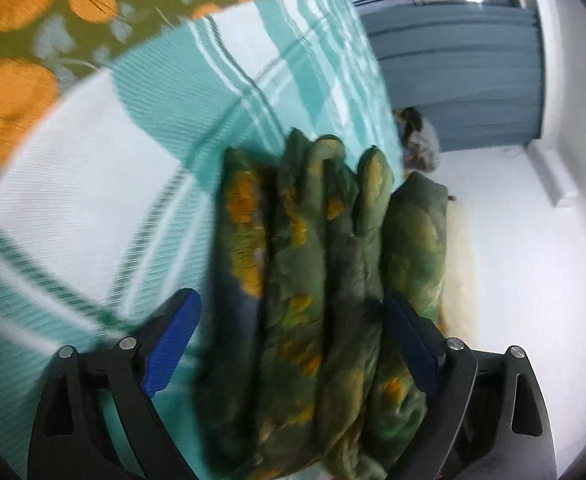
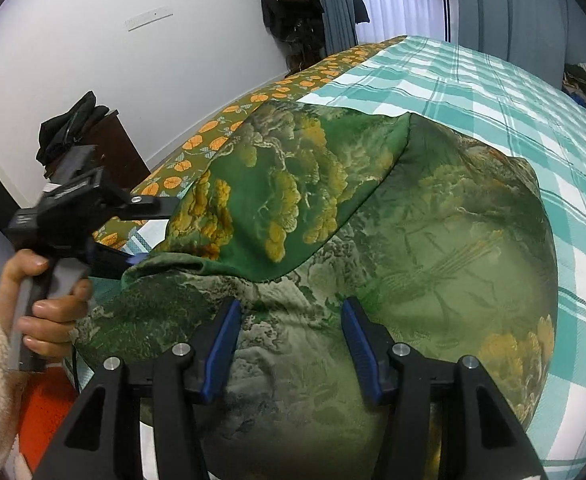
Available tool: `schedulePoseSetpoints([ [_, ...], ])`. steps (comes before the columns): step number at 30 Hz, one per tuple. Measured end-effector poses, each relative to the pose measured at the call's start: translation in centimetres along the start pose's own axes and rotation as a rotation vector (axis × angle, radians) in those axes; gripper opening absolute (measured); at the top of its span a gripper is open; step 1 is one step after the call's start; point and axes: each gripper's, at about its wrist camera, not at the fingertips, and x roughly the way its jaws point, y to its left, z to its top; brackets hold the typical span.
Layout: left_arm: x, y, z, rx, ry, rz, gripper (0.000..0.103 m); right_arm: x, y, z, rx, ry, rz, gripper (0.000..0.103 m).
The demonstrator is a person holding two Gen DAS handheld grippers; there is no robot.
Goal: Fold large clothes
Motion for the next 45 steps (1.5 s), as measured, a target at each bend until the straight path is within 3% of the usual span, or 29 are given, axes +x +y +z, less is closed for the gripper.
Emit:
schedulePoseSetpoints([
  [5, 1.4, -2.4, 0.3, 0.048, 0.013, -0.115, 0.102, 0.1, 0.0, -0.1, -0.004, 0.003, -0.011, 0.055],
  [10, 3.2, -7.0, -1.0, 0.291, 0.076, 0.063, 0.102, 0.6, 0.9, -0.2, -0.031, 0.015, -0.054, 0.055],
  [13, 5.6, -9.5, -1.4, 0.431, 0.137, 0.257, 0.100, 0.9, 1.1, -0.4, -0.044, 0.016, -0.076, 0.055],
  [15, 7.0, -9.8, -1.2, 0.459, 0.166, 0.377, 0.095, 0.6, 1.1, -0.5, -0.045, 0.011, -0.077, 0.054],
  [20, 7.2, -10.3, -1.0, 0.494, 0.197, 0.427, 0.086, -2.7, -0.2, -0.7, -0.003, 0.010, -0.027, 0.053],
  [22, 7.2, -10.3, -1.3, 0.516, 0.203, 0.447, 0.085, -4.8, -2.0, -1.4, 0.043, 0.007, -0.058, 0.064],
  [23, 7.8, -10.8, -1.0, 0.519, 0.203, 0.456, 0.085, -5.8, -2.9, -1.8, 0.064, 0.004, -0.084, 0.076],
  [26, 8.2, -10.9, -1.0, 0.517, 0.208, 0.465, 0.085, -8.6, -6.4, -3.9, 0.105, -0.028, -0.159, 0.081],
  [28, 8.2, -11.0, -1.1, 0.508, 0.212, 0.460, 0.085, -8.9, -9.4, -6.0, 0.152, -0.017, -0.117, 0.081],
  [32, 8.3, -10.7, -1.0, 0.493, 0.217, 0.448, 0.085, -7.2, -15.7, -10.3, 0.486, -0.013, 0.189, 0.081],
  [37, 6.7, -8.8, -1.1, 0.427, 0.226, 0.412, 0.089, -3.4, -18.0, -11.4, 0.678, -0.004, 0.399, 0.082],
  [39, 6.8, -7.9, -1.0, 0.361, 0.221, 0.387, 0.091, -2.4, -18.3, -11.4, 0.713, 0.014, 0.429, 0.082],
  [41, 6.6, -8.1, -1.2, 0.350, 0.201, 0.394, 0.086, -2.1, -18.2, -10.8, 0.710, 0.022, 0.411, 0.082],
  [43, 6.1, -9.5, -1.9, 0.387, 0.178, 0.426, 0.067, -3.1, -17.1, -9.9, 0.627, 0.023, 0.342, 0.075],
  [45, 5.4, -11.1, -2.4, 0.408, 0.163, 0.446, 0.056, -4.8, -15.2, -8.9, 0.507, 0.000, 0.282, 0.065],
])
